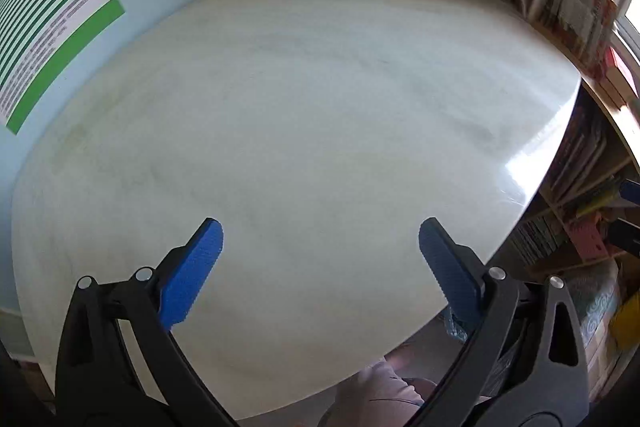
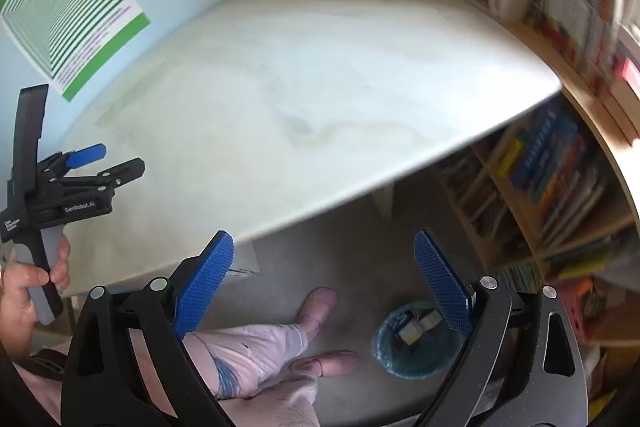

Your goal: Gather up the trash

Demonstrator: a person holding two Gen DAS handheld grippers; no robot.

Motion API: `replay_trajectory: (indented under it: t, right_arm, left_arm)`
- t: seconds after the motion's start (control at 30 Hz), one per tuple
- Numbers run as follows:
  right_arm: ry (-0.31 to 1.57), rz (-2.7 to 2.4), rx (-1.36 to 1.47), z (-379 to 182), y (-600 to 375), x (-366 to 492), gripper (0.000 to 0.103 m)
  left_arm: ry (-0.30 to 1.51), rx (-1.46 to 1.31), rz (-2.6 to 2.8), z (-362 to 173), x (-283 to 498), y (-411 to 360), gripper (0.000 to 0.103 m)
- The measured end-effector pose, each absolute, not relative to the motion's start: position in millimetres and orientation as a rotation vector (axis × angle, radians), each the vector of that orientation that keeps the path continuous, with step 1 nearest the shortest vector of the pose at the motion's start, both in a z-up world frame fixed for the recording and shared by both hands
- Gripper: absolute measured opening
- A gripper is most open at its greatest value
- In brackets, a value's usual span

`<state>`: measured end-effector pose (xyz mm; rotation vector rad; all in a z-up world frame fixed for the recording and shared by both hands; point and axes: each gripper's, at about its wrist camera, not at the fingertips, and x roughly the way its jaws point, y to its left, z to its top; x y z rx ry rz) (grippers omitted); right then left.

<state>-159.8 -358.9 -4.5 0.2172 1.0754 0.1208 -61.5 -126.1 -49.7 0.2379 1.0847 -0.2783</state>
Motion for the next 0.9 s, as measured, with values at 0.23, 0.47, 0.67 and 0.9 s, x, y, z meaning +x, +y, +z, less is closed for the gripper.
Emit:
replay_trajectory:
  t: [0.23,0.47,0.67,0.9]
  right_arm:
    - [1.075,0.253,0.11,4,-315,-109,0.091]
    - [1.07,0.347,0.036,9,-281,-70,0.091]
    - [1.066,0.419,-0.01,12,-253,-43,0.091]
    - [1.052,0.492,-0.062,18,-218,-20,0.091]
  left_arm:
    - [1.103,0.11,-0.123,-54,-40,-70,0.096]
    - [1.112,0.035,-0.033,-57,-23,-31,0.096]
    - [1.103,-0.007,0.026,-54,-17,-4,0.096]
    - [1.054,-0.108,0.112,-43,-19,29,0.096]
